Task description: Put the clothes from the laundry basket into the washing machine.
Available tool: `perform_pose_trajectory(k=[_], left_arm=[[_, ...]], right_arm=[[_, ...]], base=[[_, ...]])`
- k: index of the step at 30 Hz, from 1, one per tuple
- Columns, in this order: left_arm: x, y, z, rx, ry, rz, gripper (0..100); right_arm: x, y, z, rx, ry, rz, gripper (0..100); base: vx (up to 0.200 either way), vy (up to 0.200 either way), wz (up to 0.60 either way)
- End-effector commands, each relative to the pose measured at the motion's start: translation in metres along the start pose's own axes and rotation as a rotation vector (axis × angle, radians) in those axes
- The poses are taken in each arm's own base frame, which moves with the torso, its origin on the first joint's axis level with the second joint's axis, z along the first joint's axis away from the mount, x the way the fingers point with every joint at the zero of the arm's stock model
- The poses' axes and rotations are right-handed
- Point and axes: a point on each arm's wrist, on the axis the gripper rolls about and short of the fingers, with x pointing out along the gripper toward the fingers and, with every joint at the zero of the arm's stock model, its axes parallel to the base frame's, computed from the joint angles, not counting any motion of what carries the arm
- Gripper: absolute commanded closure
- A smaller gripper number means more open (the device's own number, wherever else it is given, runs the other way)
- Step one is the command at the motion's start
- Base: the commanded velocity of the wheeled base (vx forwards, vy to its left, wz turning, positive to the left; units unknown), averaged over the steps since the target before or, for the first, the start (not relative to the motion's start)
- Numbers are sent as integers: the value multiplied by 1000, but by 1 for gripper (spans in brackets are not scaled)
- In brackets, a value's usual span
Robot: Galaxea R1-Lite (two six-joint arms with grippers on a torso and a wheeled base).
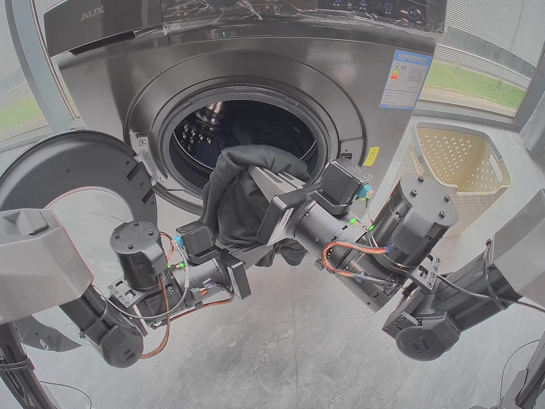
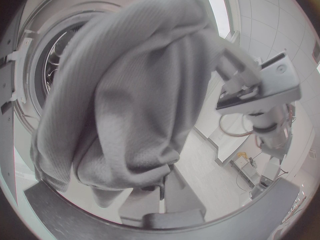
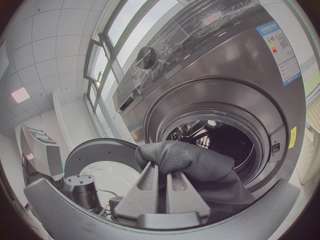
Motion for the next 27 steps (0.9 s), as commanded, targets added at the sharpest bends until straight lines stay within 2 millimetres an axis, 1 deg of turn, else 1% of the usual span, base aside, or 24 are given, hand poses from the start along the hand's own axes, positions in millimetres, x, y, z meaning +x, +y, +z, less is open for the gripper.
perform_pose_trajectory(k=[1, 2, 4, 6, 8, 10, 11, 14, 17, 19, 24, 27], left_arm=[[-19, -19, 12, 12, -29, -38, 100], [-37, -32, 16, 17, -27, -56, 100], [-52, -41, 18, 19, -27, -74, 100], [-64, -49, 22, 22, -35, -88, 100], [-72, -54, 24, 24, -47, -85, 100], [-75, -57, 26, 29, -60, -84, 100], [-77, -57, 29, 38, -74, -81, 100], [-78, -57, 32, 50, -89, -75, 100], [-77, -54, 38, 57, -113, -59, 100], [-75, -50, 44, 62, -145, -23, 100], [-71, -41, 54, 69, -189, 29, 100], [-68, -38, 60, 68, -222, 59, 100]], right_arm=[[-1, -3, -14, -4, 40, -8, 100], [-4, -6, -22, -9, 52, -12, 100], [-5, -7, -28, -9, 52, -10, 100], [-8, -7, -33, -10, 63, -9, 100], [-13, -6, -37, -7, 86, -2, 100], [-15, -4, -39, -7, 96, -1, 100], [-16, -4, -40, -7, 100, 2, 0], [-18, -3, -40, -2, 107, 6, 0], [-23, -3, -34, -1, 106, 0, 0], [-30, -7, -27, -3, 108, -12, 0], [-41, -15, -25, -13, 132, -39, 0], [-47, -28, -22, -31, 140, -79, 0]], base=[[0, 0, 0], [0, 0, 0], [0, 0, 0], [0, 0, 0], [0, 0, 0], [0, 0, 0], [0, 0, 0], [0, 0, 0], [0, 0, 0], [0, 0, 0], [0, 0, 0], [0, 0, 0]])
